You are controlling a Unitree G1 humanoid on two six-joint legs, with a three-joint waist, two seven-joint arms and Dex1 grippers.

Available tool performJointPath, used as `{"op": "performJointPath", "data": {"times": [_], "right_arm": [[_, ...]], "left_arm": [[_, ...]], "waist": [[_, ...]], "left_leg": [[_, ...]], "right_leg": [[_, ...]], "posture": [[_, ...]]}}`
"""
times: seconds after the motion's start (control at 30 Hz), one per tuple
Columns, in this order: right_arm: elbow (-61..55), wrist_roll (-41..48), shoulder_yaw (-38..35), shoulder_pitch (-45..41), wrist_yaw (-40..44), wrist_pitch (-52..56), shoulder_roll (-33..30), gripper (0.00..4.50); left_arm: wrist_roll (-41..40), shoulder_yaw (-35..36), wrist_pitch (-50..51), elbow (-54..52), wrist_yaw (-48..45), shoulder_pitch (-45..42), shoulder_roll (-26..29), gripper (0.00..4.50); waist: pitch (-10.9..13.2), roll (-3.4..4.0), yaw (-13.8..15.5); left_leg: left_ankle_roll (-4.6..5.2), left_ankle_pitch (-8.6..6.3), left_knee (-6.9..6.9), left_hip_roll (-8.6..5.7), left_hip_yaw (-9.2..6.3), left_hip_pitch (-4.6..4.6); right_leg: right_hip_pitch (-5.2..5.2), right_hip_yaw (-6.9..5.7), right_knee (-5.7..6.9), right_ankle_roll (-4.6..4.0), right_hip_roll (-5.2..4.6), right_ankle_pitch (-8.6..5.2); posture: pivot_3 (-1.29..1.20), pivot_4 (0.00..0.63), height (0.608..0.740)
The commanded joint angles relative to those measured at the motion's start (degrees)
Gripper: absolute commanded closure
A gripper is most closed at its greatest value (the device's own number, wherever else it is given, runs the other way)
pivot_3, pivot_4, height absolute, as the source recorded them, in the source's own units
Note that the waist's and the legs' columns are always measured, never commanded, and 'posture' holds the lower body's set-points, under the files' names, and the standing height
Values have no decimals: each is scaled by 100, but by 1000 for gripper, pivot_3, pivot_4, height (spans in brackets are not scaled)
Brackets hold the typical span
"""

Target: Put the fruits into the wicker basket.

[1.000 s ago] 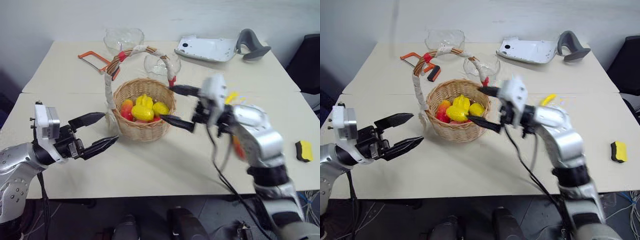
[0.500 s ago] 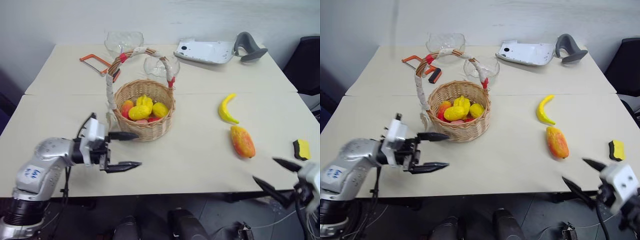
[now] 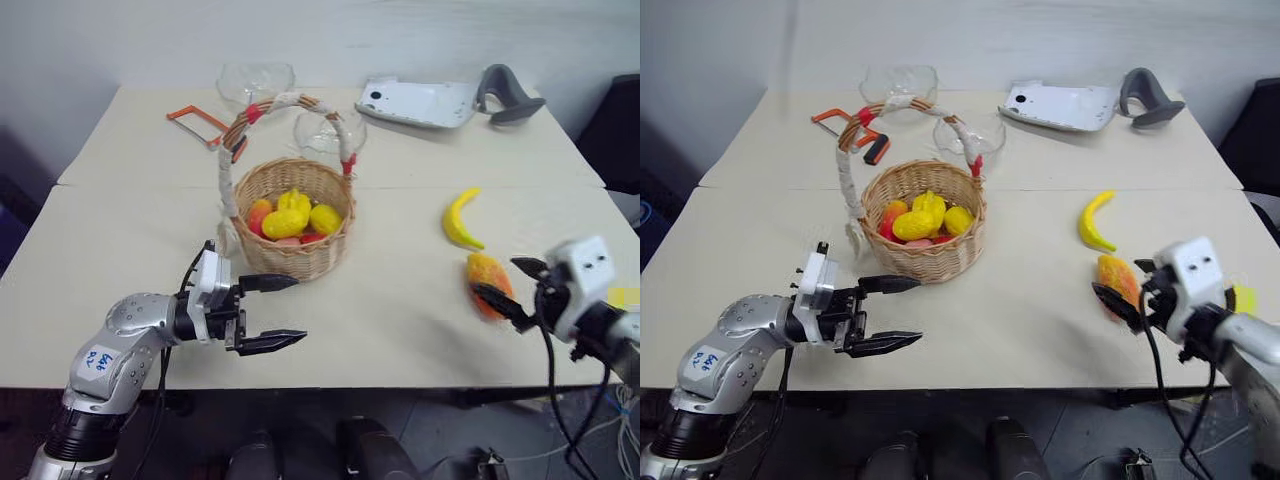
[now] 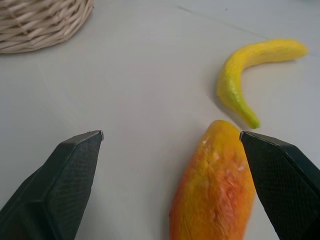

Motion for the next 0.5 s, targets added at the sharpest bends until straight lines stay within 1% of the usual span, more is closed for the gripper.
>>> {"op": "performJointPath", "data": {"times": [0.03, 0.13, 0.23, 0.37, 0.5], "right_arm": [[771, -669, 619, -425, -192, -127, -282, 14], [1242, -1053, 841, -767, -295, -447, -339, 14], [1551, -1294, 847, -907, -267, -629, -418, 14], [1924, -1353, 889, -841, -19, -567, -538, 14], [2246, -1388, 804, -876, 40, -701, -556, 14]], "left_arm": [[92, 108, -158, -335, 88, 159, 52, 0], [98, 185, -170, -422, 183, 250, 69, 0], [72, 288, -159, -538, 281, 380, 85, 0], [86, 329, -180, -615, 343, 500, 89, 0], [108, 344, -202, -636, 380, 518, 86, 0]], "waist": [[0, 0, -4], [-3, -6, -17], [-3, -5, -12], [-2, -3, -22], [-2, -3, -36]], "left_leg": [[7, -4, 1, -4, 5, -4], [19, -15, 12, -11, 23, -5], [20, -15, 15, -12, 23, -4], [14, -10, 12, -11, 24, 4], [16, -9, 14, -11, 29, 12]], "right_leg": [[0, 2, -7, 4, -7, -2], [2, 17, -15, 17, -16, -2], [4, 17, -14, 20, -17, 0], [3, 19, -1, 20, -13, 0], [10, 25, 2, 20, -13, 1]], "posture": [[0, 150, 740], [0, 150, 740], [0, 150, 740], [0, 150, 740], [0, 150, 740]]}}
